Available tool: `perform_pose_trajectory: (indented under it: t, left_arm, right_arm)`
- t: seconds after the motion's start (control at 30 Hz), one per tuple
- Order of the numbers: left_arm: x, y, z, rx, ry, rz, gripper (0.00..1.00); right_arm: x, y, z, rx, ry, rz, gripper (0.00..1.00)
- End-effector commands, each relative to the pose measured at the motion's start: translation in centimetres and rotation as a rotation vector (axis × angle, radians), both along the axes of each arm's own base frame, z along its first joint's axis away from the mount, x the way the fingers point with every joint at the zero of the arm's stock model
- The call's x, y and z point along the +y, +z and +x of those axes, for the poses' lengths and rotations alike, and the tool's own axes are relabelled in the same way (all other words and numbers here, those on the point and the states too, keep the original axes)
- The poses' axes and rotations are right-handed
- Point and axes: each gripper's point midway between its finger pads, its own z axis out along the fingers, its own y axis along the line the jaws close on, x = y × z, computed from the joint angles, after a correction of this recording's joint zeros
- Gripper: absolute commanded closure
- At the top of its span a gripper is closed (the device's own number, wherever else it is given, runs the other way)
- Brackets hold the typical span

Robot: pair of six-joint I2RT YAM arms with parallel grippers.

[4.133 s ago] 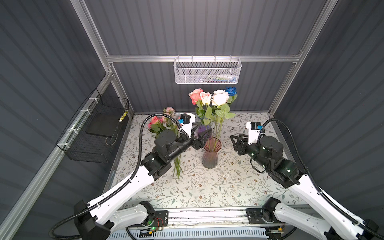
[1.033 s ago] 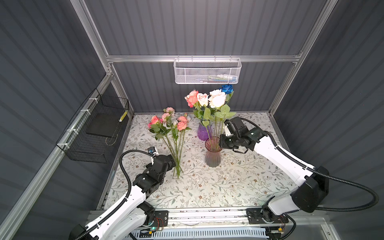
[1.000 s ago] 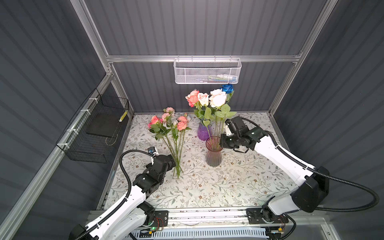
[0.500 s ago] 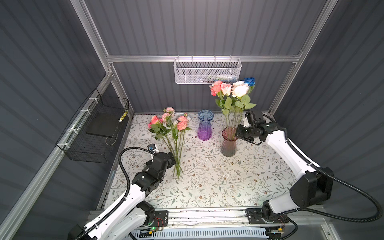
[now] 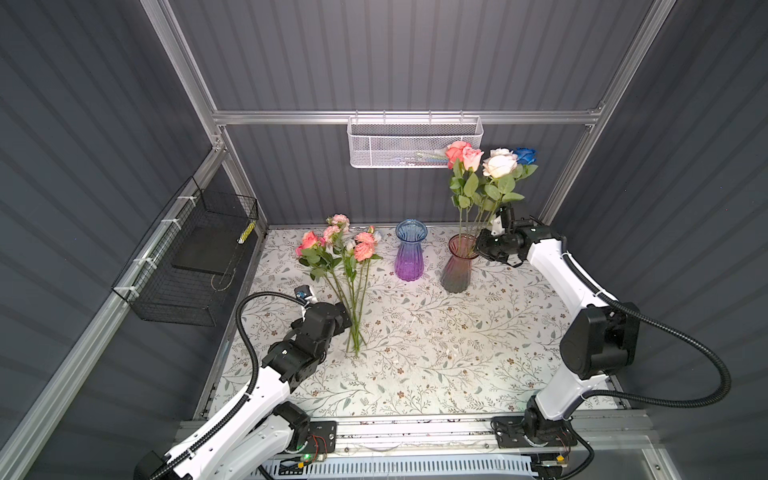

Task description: Arrange the flowers into the vase

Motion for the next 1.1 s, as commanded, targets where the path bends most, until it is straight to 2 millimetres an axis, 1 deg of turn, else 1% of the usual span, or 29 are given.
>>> perform_pose_trajectory:
  t: [0.0, 0.13, 0.17, 0.23, 0.3, 0.37, 0.47, 0.57, 0.63, 0.7, 0.8, 0.97, 1.07]
  left_arm:
    - [0.0, 1.3, 0.2, -0.018, -0.007, 0.007, 0.01]
    - [-0.5, 1.6, 0.5, -0.009, -0.025, 0.007, 0.01]
    - [-0.6, 1.8, 0.5, -0.009, -0.03, 0.007, 0.0]
    - [-0.8, 1.9, 0.6, -0.009, -0.04, 0.003, 0.01]
    - [-1.1, 2.0, 0.7, -0.008, -0.051, -0.002, 0.01]
    - [-1.5, 2.1, 0.9, -0.006, -0.07, -0.005, 0.0]
    - [-2.0, 2.5, 1.4, -0.004, -0.085, 0.004, 0.0]
    - [-2.9, 3.5, 2.1, -0.003, -0.109, 0.007, 0.01]
    - [-3.6, 4.2, 2.8, -0.005, -0.125, 0.005, 0.01]
    - [-4.4, 5.0, 3.5, -0.007, -0.146, 0.004, 0.01]
    - [-5.7, 6.2, 4.8, 0.0, -0.175, 0.01, 0.01]
    - [-8.3, 8.0, 7.2, 0.006, -0.22, -0.009, 0.0]
    - [-9.0, 9.0, 8.6, 0.01, -0.224, 0.009, 0.0]
  right_arm:
    - [0.3, 2.9, 1.7, -0.086, 0.025, -0.004, 1.0]
    - [0.4, 2.3, 2.5, -0.069, 0.026, -0.003, 0.99]
    - [0.4, 2.2, 2.6, -0.067, 0.026, -0.002, 0.97]
    - [0.3, 2.1, 2.7, -0.062, 0.019, 0.001, 0.87]
    - [0.4, 2.1, 2.6, -0.059, 0.019, 0.006, 0.83]
    - [0.2, 2.4, 2.6, -0.064, 0.016, 0.008, 0.75]
    - [0.1, 3.0, 2.5, -0.08, 0.015, 0.005, 0.7]
    - [-0.3, 3.5, 2.2, -0.088, 0.011, 0.0, 0.64]
    - [-0.5, 3.8, 2.0, -0.096, 0.008, -0.005, 0.62]
    - [-0.9, 4.0, 1.5, -0.102, 0.002, -0.015, 0.6]
    - [-1.8, 4.2, 0.3, -0.108, -0.02, -0.03, 0.55]
    - [-3.1, 3.9, -2.7, -0.145, -0.062, -0.047, 0.51]
    - [-3.5, 4.2, -4.5, -0.16, -0.065, -0.053, 0.49]
